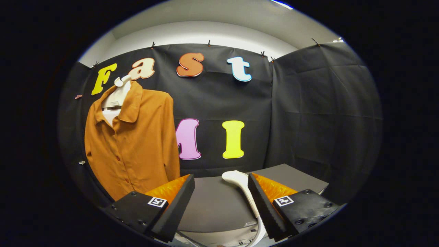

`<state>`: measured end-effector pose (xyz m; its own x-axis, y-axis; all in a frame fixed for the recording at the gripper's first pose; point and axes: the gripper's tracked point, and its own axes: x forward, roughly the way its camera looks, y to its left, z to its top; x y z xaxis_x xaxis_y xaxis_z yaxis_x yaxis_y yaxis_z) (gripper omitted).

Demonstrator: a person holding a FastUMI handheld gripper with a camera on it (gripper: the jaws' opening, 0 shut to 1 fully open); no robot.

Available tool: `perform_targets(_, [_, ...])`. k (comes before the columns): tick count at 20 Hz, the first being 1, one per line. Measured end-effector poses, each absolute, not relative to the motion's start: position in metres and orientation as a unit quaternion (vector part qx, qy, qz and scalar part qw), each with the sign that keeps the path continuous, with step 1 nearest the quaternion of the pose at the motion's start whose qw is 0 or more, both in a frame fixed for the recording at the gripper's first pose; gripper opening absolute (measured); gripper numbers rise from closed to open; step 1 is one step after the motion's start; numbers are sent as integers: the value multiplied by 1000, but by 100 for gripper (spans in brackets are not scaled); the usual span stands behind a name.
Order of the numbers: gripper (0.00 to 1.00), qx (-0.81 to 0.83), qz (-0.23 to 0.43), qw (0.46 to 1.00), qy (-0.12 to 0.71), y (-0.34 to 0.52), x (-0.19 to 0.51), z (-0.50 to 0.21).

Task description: Iron the clothes twice with a garment steamer, once on the left side and once on the right side.

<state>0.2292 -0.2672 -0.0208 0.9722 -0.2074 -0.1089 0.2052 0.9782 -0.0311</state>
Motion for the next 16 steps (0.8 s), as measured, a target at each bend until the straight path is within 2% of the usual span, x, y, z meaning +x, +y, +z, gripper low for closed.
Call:
perform_targets(8, [98, 22, -94, 984, 151, -331, 297, -80])
perform_targets(16, [99, 35, -81, 962, 260, -358, 328, -144])
